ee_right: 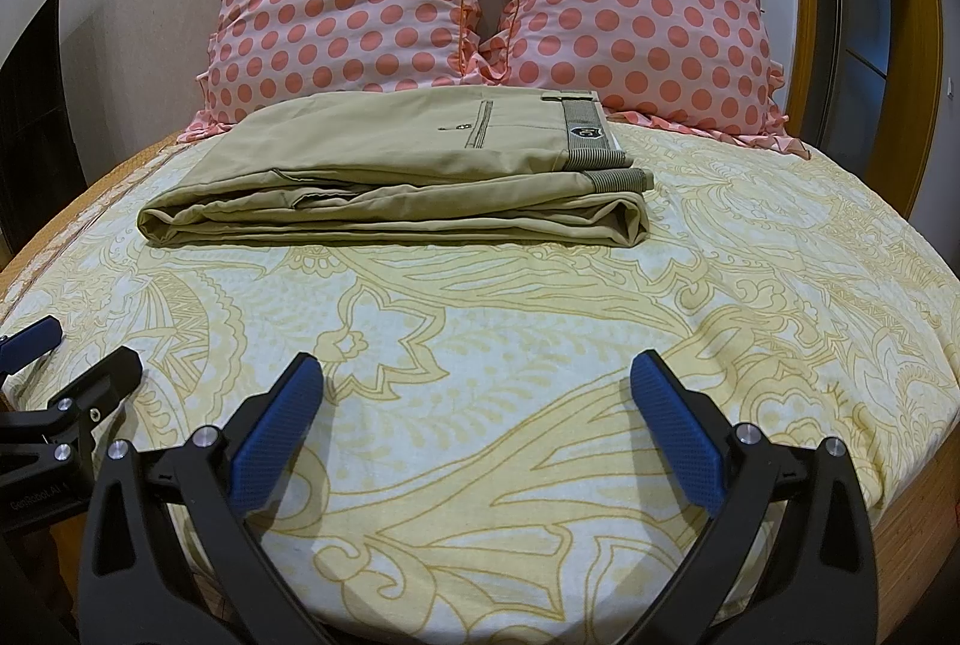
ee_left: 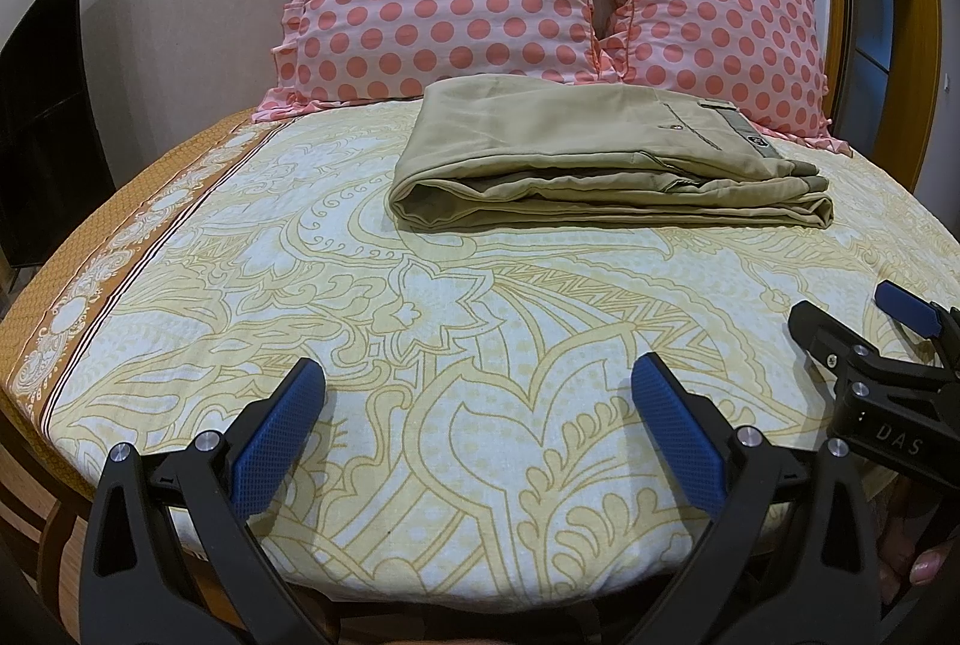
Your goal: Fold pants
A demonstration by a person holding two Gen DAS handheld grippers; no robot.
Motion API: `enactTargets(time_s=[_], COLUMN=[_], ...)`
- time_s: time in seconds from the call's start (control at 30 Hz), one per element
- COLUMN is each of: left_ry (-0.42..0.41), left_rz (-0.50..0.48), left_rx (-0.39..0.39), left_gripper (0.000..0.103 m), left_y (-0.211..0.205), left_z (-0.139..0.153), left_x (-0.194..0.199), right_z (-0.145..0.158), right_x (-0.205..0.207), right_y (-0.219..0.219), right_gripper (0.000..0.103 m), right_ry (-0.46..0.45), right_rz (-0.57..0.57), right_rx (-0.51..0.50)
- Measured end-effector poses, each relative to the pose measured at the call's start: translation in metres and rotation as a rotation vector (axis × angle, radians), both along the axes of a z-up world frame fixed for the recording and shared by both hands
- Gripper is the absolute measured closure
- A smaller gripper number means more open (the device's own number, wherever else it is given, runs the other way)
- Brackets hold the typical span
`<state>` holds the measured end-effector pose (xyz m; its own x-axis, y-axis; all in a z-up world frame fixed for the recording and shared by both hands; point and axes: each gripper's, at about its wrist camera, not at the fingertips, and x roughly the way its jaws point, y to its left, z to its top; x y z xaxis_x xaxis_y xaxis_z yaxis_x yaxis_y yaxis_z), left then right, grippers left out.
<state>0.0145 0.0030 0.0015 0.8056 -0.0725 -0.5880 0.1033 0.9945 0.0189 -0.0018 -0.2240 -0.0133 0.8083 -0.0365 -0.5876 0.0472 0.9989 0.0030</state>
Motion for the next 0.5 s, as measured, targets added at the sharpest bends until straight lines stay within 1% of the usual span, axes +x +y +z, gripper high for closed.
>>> enactTargets(time_s=[0.5], left_ry=[-0.009], left_rz=[-0.002], left_rx=[0.001], left_gripper=[0.001], left_y=[-0.0025], left_z=[-0.0013], left_x=[-0.0005], right_z=[-0.0003], right_x=[0.0006], right_y=[0.0003], right_gripper=[0.002], right_ry=[-0.001], right_rz=[-0.001], right_rx=[0.000])
